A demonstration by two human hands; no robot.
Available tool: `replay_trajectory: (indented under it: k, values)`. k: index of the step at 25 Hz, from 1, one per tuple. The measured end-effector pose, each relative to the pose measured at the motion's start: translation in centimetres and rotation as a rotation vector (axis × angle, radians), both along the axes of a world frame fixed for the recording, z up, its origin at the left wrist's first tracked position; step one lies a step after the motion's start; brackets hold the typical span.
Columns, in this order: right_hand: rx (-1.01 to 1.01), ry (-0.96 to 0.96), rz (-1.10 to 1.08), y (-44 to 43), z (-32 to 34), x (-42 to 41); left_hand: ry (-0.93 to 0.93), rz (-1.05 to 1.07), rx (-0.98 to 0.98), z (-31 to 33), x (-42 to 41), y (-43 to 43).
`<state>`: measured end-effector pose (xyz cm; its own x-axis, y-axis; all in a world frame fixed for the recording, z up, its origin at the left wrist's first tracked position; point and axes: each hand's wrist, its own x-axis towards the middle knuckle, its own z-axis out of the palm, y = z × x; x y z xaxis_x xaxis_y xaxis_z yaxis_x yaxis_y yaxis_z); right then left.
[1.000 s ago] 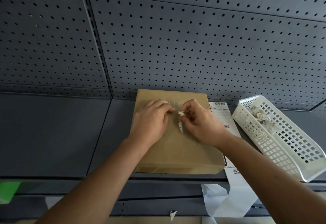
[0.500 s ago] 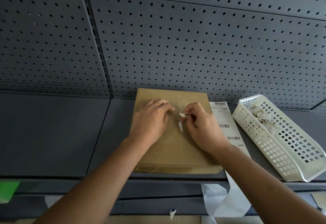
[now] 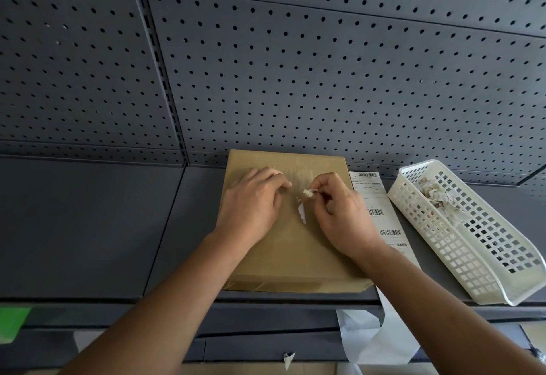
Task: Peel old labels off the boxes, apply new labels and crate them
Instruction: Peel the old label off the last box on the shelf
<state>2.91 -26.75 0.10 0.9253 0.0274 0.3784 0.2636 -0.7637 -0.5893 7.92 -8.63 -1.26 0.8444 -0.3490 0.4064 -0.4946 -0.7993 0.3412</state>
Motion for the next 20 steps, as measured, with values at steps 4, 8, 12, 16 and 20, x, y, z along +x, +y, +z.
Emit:
replay_trajectory:
  k: [4,8,12,16,20]
  values:
    - [-0.009,-0.006,0.002,0.09,-0.16,0.3,0.0,0.005,0.011,-0.12,0.12,0.02]
    - [-0.019,0.0,0.037,0.24,-0.23,0.11,0.0,0.004,0.0,-0.12,0.1,0.02]
    - [0.002,-0.004,-0.013,-0.05,-0.15,0.22,-0.007,-0.001,-0.002,0.01,-0.03,-0.04]
    - [-0.017,-0.004,0.027,0.28,-0.21,0.25,-0.001,-0.004,0.006,-0.14,0.07,0.05]
    - [0.021,0.044,0.048,0.14,-0.04,-0.04,0.001,-0.001,0.002,-0.01,-0.06,0.0]
